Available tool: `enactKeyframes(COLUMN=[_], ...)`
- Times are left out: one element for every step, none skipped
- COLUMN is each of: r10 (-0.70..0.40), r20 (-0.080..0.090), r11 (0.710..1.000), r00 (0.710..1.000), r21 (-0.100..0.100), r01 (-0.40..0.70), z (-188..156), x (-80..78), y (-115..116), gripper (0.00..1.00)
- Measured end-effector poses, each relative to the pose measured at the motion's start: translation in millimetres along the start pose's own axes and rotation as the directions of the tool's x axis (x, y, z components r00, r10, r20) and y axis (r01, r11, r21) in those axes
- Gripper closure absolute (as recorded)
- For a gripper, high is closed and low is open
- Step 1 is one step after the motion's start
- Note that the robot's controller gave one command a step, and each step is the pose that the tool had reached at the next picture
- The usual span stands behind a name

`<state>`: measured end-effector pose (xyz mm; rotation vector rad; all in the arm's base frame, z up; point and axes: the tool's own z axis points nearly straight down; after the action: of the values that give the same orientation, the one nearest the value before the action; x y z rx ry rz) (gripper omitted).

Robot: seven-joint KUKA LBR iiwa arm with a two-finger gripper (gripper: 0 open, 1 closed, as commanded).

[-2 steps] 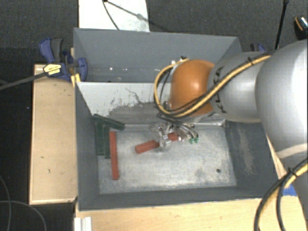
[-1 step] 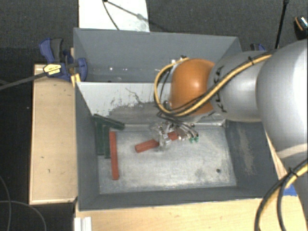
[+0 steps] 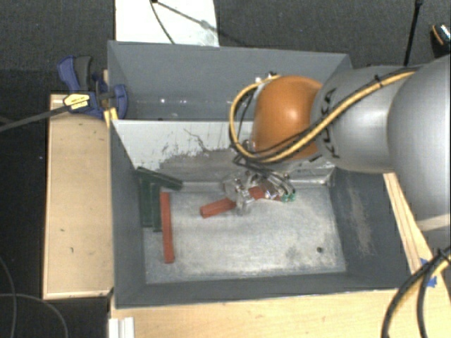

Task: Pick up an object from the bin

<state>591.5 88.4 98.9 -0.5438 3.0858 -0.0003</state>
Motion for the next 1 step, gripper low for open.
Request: enactKeyframes(r10=[0.002], r20=[0.001], r11=[1.000], r00=[1.000], r21=[0.001], r01=[-0.002], z=[-59.9], x=[-2.7], y=[-0.6], gripper=[1.00])
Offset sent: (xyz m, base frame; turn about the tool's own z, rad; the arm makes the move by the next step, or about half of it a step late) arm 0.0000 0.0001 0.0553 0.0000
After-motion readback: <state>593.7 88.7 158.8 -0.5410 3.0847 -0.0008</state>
